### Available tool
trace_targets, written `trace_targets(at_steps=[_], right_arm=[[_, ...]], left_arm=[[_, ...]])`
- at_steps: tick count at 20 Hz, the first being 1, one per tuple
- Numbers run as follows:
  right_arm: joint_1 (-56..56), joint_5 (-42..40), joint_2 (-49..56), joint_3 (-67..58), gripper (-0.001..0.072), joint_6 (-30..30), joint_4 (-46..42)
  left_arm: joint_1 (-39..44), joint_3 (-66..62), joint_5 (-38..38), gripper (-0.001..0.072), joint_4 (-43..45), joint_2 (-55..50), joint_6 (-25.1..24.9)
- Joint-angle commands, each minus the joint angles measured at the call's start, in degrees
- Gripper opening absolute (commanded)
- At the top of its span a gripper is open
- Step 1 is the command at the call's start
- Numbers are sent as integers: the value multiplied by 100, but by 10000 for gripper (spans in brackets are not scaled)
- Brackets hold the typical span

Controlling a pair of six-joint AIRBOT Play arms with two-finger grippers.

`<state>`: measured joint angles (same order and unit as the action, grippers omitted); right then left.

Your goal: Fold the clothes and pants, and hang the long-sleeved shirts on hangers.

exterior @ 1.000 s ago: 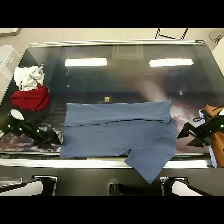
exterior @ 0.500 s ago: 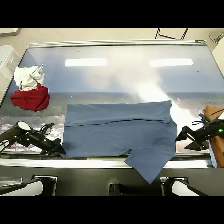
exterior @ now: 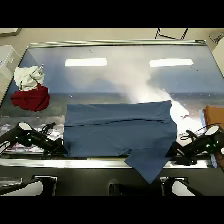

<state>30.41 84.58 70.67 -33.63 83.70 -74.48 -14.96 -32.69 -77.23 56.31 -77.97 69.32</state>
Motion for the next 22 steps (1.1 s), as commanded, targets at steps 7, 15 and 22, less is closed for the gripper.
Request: trace_targets(at_steps=[7,15,22], right_arm=[[2,-481,-20,787,535,-273,839],[2,138,-20,42,40,-472,1176],[-1314,-619,667,-2527,40,81,1440]], left_arm=[[4,2,-26,26,-240,4,-37],[-68,-743,-369,26,-238,278,-31],[116,-2343,-310,26,-260,-197,358]])
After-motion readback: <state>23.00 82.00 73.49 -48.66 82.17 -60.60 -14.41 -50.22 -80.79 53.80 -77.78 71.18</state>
